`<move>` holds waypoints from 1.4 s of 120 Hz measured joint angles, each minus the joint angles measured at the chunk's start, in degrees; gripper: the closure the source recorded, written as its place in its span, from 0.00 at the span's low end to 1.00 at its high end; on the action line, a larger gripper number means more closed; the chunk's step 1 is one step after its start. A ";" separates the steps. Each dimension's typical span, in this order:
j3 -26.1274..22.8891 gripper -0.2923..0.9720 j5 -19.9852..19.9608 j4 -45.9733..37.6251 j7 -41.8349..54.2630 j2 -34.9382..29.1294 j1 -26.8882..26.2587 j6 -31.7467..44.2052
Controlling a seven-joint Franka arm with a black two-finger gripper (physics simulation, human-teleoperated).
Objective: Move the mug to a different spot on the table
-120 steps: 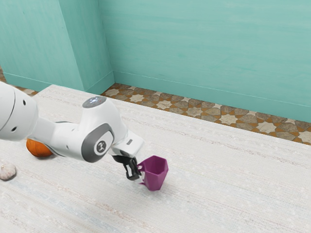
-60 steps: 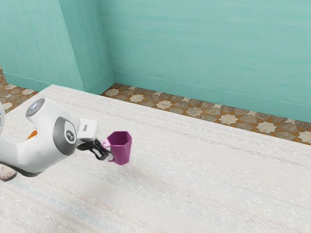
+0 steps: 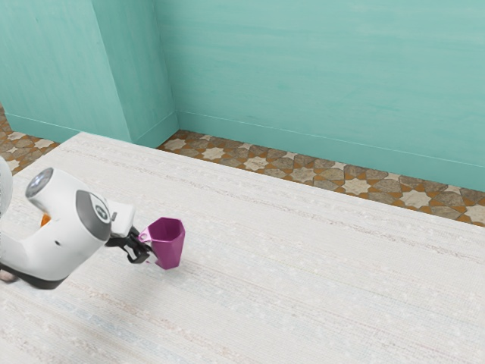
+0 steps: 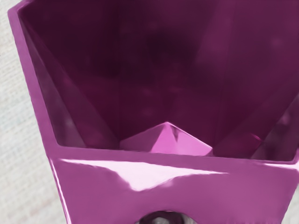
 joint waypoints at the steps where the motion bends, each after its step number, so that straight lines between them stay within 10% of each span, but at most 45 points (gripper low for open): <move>1: 0.03 0.84 -0.04 0.10 0.27 0.10 -0.02 0.00; 24: -1.01 0.85 -1.29 2.15 5.68 2.63 1.10 0.04; 73: -0.49 0.85 -18.01 4.45 19.46 6.17 -0.97 -4.10; 90: -0.40 0.61 -20.82 4.56 23.50 6.66 -1.18 -6.33; 116: -0.31 0.38 -21.87 4.48 28.06 6.45 -0.81 -8.38; 156: -0.04 0.28 -21.40 2.08 32.40 0.44 2.57 -8.99; 168: -0.05 0.27 -13.83 1.40 31.35 -3.09 3.67 -8.83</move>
